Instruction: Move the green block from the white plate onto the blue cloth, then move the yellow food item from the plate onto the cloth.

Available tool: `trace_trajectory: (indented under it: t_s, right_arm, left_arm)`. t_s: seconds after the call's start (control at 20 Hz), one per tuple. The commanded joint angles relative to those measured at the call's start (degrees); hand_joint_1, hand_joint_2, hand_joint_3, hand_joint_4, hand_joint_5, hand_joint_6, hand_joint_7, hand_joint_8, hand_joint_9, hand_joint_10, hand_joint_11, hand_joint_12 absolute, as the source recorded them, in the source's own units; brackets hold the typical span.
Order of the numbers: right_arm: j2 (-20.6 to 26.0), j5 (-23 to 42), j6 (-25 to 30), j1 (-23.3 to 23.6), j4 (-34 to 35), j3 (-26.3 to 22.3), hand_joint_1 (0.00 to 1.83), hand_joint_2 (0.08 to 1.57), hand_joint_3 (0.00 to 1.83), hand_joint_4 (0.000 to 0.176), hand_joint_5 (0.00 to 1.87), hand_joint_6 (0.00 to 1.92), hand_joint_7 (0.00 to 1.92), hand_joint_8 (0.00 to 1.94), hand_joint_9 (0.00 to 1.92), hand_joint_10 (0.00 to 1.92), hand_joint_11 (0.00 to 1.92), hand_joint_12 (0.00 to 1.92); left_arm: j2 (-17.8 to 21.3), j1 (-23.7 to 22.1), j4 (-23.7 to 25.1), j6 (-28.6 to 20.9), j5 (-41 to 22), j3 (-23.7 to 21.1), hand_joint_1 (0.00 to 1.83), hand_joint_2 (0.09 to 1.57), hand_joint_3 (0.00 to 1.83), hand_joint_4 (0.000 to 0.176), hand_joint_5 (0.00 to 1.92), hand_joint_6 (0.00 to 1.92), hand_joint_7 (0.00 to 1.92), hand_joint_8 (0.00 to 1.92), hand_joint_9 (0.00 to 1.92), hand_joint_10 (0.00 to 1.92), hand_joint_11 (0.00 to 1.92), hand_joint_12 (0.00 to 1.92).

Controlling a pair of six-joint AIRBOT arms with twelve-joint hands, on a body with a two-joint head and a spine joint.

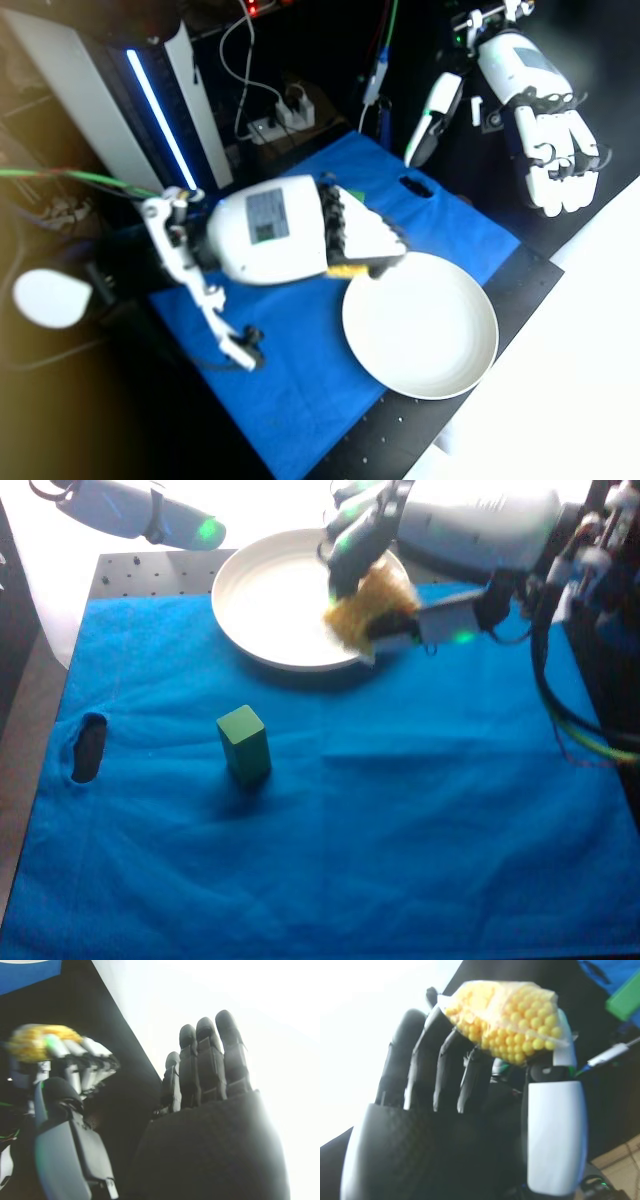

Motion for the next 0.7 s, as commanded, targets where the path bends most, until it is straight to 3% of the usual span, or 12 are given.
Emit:
trace_trajectory:
  t_s: [0.0, 0.1, 0.15, 0.2, 0.25, 0.3, 0.35, 0.4, 0.45, 0.5, 0.65]
  right_arm:
    - [0.5, 6.7, -0.2, 0.2, 2.9, -0.4, 1.25, 1.11, 0.0, 0.0, 1.17, 0.51, 0.86, 1.3, 0.59, 1.15, 0.27, 1.65]
    - [0.8, 6.8, -0.2, -0.6, 1.8, -1.1, 1.27, 1.08, 0.0, 0.0, 1.24, 0.32, 0.98, 1.19, 0.75, 1.1, 0.46, 1.57]
    - [1.0, 6.8, -0.2, -1.1, 1.6, -1.5, 1.26, 1.08, 0.0, 0.0, 1.21, 0.42, 1.0, 1.11, 0.81, 0.95, 0.56, 1.47]
    - [1.1, 6.8, -0.2, -1.4, 1.6, -1.7, 1.25, 1.08, 0.0, 0.0, 1.15, 0.52, 0.99, 1.13, 0.77, 0.88, 0.45, 1.51]
    - [1.3, 6.8, -0.2, -1.7, 1.4, -1.9, 1.26, 1.11, 0.0, 0.0, 1.03, 0.68, 1.01, 1.16, 0.77, 1.06, 0.46, 1.67]
    - [1.5, 6.8, -0.2, -1.8, 1.4, -2.1, 1.13, 1.1, 0.0, 0.0, 1.02, 0.86, 0.95, 0.81, 0.75, 1.21, 0.47, 1.78]
    - [1.6, 6.8, -0.2, -1.8, 1.3, -2.2, 1.01, 1.03, 0.0, 0.0, 0.88, 0.35, 0.99, 0.68, 0.76, 1.31, 0.49, 1.82]
    - [1.7, 7.0, -0.2, -1.8, 1.1, -2.4, 0.92, 1.04, 0.0, 0.0, 0.82, 0.11, 1.03, 0.55, 0.81, 1.16, 0.48, 1.66]
    - [1.9, 7.0, -0.2, -1.8, 0.9, -2.5, 0.86, 1.04, 0.0, 0.0, 0.77, 0.03, 1.02, 0.4, 0.79, 1.03, 0.45, 1.54]
    - [2.0, 7.0, -0.2, -1.8, 0.8, -2.5, 0.81, 1.08, 0.0, 0.0, 0.74, 0.0, 0.99, 0.33, 0.73, 1.01, 0.39, 1.55]
    - [2.7, 7.0, -0.2, -1.8, 0.7, -3.2, 0.63, 1.12, 0.0, 0.0, 0.64, 0.0, 0.95, 0.22, 0.65, 1.13, 0.34, 1.65]
  left_arm:
    - [0.3, -0.6, -1.2, 0.1, -6.0, 0.4, 0.56, 0.85, 0.0, 0.158, 0.11, 0.0, 0.32, 0.0, 0.24, 0.0, 0.0, 0.54]
    - [0.3, -0.6, -1.3, 0.1, -6.1, 0.4, 0.54, 0.84, 0.0, 0.174, 0.09, 0.0, 0.3, 0.0, 0.23, 0.0, 0.0, 0.47]
    - [0.3, -0.6, -1.3, 0.1, -6.2, 0.4, 0.53, 0.84, 0.0, 0.174, 0.1, 0.0, 0.31, 0.0, 0.24, 0.0, 0.0, 0.47]
    - [0.3, -0.6, -1.3, 0.1, -6.2, 0.3, 0.55, 0.84, 0.0, 0.173, 0.1, 0.0, 0.31, 0.0, 0.23, 0.0, 0.0, 0.46]
    - [0.3, -0.6, -1.4, 0.0, -6.2, 0.3, 0.54, 0.84, 0.0, 0.171, 0.1, 0.0, 0.32, 0.01, 0.24, 0.0, 0.0, 0.46]
    - [0.3, -0.5, -1.4, 0.0, -6.2, 0.3, 0.54, 0.84, 0.0, 0.168, 0.1, 0.0, 0.33, 0.01, 0.24, 0.0, 0.0, 0.46]
    - [0.3, -0.5, -1.5, 0.0, -6.2, 0.3, 0.55, 0.84, 0.0, 0.167, 0.11, 0.0, 0.32, 0.01, 0.24, 0.0, 0.0, 0.46]
    - [0.3, -0.5, -1.5, 0.0, -6.2, 0.3, 0.54, 0.83, 0.0, 0.172, 0.1, 0.0, 0.32, 0.0, 0.24, 0.0, 0.0, 0.44]
    - [0.2, -0.5, -1.5, 0.1, -6.2, 0.3, 0.53, 0.83, 0.0, 0.165, 0.1, 0.0, 0.31, 0.0, 0.24, 0.0, 0.0, 0.43]
    - [0.2, -0.5, -1.5, 0.1, -6.2, 0.3, 0.54, 0.84, 0.0, 0.172, 0.1, 0.0, 0.31, 0.0, 0.23, 0.0, 0.0, 0.41]
    - [0.2, -0.3, -1.5, 0.1, -6.2, 0.2, 0.54, 0.84, 0.0, 0.165, 0.1, 0.0, 0.32, 0.0, 0.24, 0.0, 0.0, 0.44]
